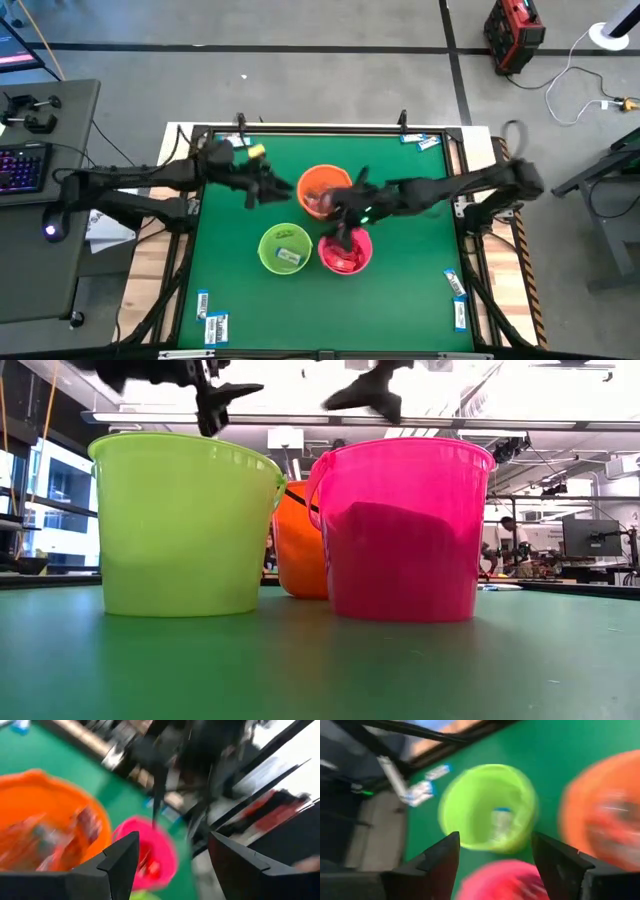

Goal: Sort candy by brand, put in halloween buckets
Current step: Put the white chocolate bar into the green bucket

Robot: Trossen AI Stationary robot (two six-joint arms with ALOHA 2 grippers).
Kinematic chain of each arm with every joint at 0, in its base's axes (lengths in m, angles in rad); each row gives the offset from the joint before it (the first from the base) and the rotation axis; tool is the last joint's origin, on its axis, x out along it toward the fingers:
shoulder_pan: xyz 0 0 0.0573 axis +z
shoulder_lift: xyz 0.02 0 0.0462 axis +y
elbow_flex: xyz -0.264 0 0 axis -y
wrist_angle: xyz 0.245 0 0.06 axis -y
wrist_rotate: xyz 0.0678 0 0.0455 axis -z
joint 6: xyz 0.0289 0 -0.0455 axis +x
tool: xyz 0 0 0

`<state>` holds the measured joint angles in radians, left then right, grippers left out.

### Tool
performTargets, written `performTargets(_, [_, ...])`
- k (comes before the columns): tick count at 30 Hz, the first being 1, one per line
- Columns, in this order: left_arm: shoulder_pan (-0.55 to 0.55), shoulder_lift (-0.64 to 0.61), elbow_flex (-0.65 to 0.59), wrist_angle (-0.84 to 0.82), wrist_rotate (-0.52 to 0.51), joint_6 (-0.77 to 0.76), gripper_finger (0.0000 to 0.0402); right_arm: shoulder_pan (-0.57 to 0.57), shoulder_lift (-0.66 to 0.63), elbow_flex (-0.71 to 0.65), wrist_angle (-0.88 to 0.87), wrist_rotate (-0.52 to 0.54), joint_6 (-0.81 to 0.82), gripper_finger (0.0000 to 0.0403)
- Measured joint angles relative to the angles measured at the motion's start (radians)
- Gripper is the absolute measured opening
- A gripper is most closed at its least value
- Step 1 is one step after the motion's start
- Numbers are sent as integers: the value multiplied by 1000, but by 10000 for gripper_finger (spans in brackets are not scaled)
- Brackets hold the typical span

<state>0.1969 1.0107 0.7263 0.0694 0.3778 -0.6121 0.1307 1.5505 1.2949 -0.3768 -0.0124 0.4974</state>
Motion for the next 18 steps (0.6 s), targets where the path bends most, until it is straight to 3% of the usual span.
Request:
performTargets(5, [-191,39,224,-461,-244,149,225,-7,-202,0,-290,209,-62,234])
performTargets(10, [-390,108,418,-906,-373,115,225,-5,-340,0,-454,321,-20,234])
performTargets(14, [-571,178,431,-1120,-385,-61,225,14,-374,0,-510,376,0,234])
performTargets(18, [-750,287,411,-1187,-293,-207,225,23,-365,0,-531,389,-1,234])
